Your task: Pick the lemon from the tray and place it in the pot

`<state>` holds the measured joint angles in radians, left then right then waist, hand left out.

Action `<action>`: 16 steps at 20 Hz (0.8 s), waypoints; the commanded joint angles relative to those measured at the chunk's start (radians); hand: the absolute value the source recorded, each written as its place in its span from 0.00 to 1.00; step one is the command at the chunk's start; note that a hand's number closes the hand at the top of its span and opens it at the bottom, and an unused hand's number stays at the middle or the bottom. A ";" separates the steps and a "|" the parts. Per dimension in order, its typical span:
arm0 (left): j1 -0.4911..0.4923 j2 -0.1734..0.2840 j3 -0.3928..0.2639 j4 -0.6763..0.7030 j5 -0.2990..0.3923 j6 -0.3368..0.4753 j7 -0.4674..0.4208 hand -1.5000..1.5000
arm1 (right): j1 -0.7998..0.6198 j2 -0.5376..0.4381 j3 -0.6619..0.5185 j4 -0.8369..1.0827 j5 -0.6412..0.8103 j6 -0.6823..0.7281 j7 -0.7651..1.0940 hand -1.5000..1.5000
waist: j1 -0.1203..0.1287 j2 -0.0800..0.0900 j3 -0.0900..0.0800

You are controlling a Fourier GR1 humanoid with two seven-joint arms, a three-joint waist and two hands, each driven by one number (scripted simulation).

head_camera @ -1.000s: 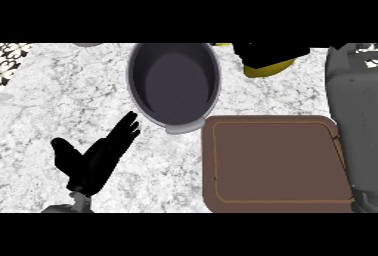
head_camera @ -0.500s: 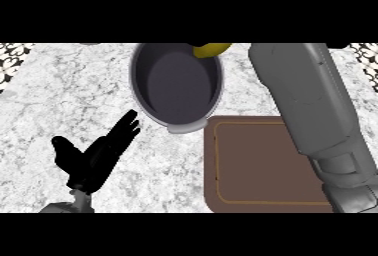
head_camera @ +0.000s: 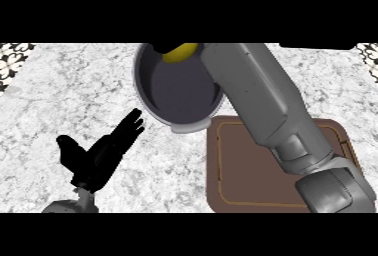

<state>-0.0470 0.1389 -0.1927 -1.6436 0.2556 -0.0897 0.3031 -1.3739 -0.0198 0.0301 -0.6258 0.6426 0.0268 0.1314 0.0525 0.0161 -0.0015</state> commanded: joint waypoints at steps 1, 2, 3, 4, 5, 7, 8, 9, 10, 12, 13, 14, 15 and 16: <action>0.013 -0.019 -0.035 -0.012 -0.029 0.005 -0.010 0.50 | -0.047 0.019 -0.021 0.156 -0.021 -0.093 -0.092 1.00 | 0.014 0.004 0.000; -0.035 -0.001 0.002 0.002 0.007 -0.013 0.020 0.50 | -0.079 0.019 0.005 0.179 -0.070 -0.104 -0.055 1.00 | 0.038 0.009 -0.001; 0.010 -0.025 -0.038 -0.019 -0.016 0.003 0.012 0.50 | -0.064 0.019 0.017 0.198 -0.094 -0.115 -0.082 1.00 | 0.038 0.006 0.000; -0.053 -0.014 -0.006 0.063 -0.020 -0.012 -0.011 0.50 | -0.059 0.019 0.032 0.216 -0.121 -0.124 -0.100 1.00 | 0.035 0.009 -0.001; -0.016 -0.045 -0.052 0.036 -0.044 0.004 -0.028 0.50 | -0.054 0.019 0.031 0.240 -0.132 -0.142 -0.112 1.00 | 0.050 0.012 -0.001; -0.028 -0.017 -0.019 0.025 -0.001 -0.020 0.018 0.50 | -0.093 0.020 0.047 0.286 -0.143 -0.148 -0.091 1.00 | 0.060 0.013 -0.001; -0.054 0.003 0.003 0.037 0.017 -0.053 0.001 0.50 | -0.088 0.020 0.070 0.304 -0.136 -0.138 -0.113 1.00 | 0.065 0.017 -0.002; -0.050 -0.006 -0.008 0.060 0.005 -0.053 -0.016 0.50 | -0.073 0.020 0.085 0.324 -0.136 -0.130 -0.133 1.00 | 0.069 0.019 -0.002; -0.022 -0.015 -0.045 -0.014 -0.009 -0.033 0.020 0.50 | -0.057 0.020 0.044 0.340 -0.181 -0.130 -0.118 1.00 | 0.085 0.018 -0.001; -0.079 -0.007 -0.008 0.038 -0.006 -0.035 0.013 0.50 | -0.094 0.020 0.015 0.342 -0.245 -0.160 -0.066 1.00 | 0.080 0.019 -0.001; -0.066 -0.008 -0.013 0.003 0.014 -0.043 0.030 0.50 | -0.045 0.020 0.015 0.350 -0.277 -0.158 -0.109 0.00 | 0.092 0.018 -0.001; -0.087 -0.033 -0.024 0.024 -0.003 -0.018 0.032 0.50 | -0.004 0.020 -0.007 0.348 -0.310 -0.158 -0.160 0.00 | 0.084 0.022 0.000; -0.095 -0.049 -0.046 0.031 -0.026 -0.004 0.032 0.50 | -0.052 0.020 -0.061 0.348 -0.358 -0.124 -0.126 0.00 | 0.088 0.026 0.000; -0.052 -0.027 -0.042 0.043 -0.003 -0.054 -0.006 0.50 | -0.028 0.020 -0.078 0.349 -0.393 -0.133 -0.155 0.00 | 0.111 0.031 -0.001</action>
<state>-0.1117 0.1139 -0.2220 -1.6164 0.2492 -0.1191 0.3186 -1.4217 -0.0006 0.0181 -0.2970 0.3605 -0.1127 0.0105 0.1391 0.0379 -0.0020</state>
